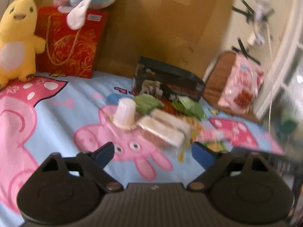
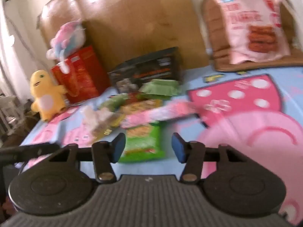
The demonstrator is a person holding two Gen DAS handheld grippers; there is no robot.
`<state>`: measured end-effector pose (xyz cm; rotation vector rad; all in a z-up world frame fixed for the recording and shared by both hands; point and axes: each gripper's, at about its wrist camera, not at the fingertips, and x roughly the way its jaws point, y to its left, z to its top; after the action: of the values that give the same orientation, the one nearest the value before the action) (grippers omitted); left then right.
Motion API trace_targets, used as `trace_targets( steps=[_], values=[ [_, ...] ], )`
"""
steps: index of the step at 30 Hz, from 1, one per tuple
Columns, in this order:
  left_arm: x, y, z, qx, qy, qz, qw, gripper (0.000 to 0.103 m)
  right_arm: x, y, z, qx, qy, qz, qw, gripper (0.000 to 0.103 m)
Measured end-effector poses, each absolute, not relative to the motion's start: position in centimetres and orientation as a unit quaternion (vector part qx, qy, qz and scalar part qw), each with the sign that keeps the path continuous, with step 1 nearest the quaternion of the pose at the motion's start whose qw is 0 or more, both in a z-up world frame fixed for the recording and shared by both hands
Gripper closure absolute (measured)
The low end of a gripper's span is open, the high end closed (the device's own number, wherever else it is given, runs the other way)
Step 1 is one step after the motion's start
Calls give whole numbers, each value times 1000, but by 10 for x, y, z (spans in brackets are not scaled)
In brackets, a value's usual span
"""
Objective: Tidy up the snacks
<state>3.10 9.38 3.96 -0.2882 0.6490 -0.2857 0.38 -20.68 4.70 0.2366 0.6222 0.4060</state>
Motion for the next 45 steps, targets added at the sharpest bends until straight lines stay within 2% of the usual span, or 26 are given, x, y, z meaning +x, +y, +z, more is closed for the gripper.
trace_targets(
  steps=[3,9,10,11,12,13,16,22,26,30,32,33,34,36,40,43,44,45],
  values=[
    [56,104,42,-161,318,-163,920,34,20,-175,46,104,335,276,895,47],
    [89,87,32,-138,323,-204,914,37,68,-133,27,139,398,312,851,47],
    [90,87,29,-145,324,-206,912,37,75,-129,24,144,402,312,849,50],
    [90,89,28,-154,322,-211,910,37,78,-128,26,140,398,306,853,56],
    [87,93,27,-164,316,-218,909,37,79,-129,28,140,394,308,854,78],
    [85,97,28,-172,312,-225,907,37,78,-132,31,141,388,307,858,92],
    [77,114,28,-204,301,-231,902,32,77,-144,47,100,354,285,885,94],
    [68,138,38,-235,283,-224,902,32,84,-150,65,59,330,275,901,94],
    [64,142,40,-234,286,-217,903,32,95,-166,74,94,301,232,920,94],
    [52,151,34,-238,281,-202,908,32,95,-175,86,102,278,222,929,88],
    [46,155,29,-234,285,-192,909,32,97,-181,84,108,281,221,928,68],
    [43,156,25,-233,290,-190,909,32,99,-184,81,117,288,221,924,54],
    [41,156,22,-232,293,-191,907,32,100,-186,78,126,298,222,920,49],
    [41,156,17,-232,302,-196,904,32,101,-183,67,134,321,235,907,47],
    [43,158,17,-239,302,-205,900,32,116,-172,45,143,367,228,890,46],
    [36,157,18,-238,295,-209,901,32,129,-176,30,199,396,242,863,48],
    [35,156,17,-240,296,-209,901,32,130,-174,28,204,396,249,860,51],
    [34,157,16,-241,298,-208,900,32,130,-172,28,203,401,252,857,69]
  ],
)
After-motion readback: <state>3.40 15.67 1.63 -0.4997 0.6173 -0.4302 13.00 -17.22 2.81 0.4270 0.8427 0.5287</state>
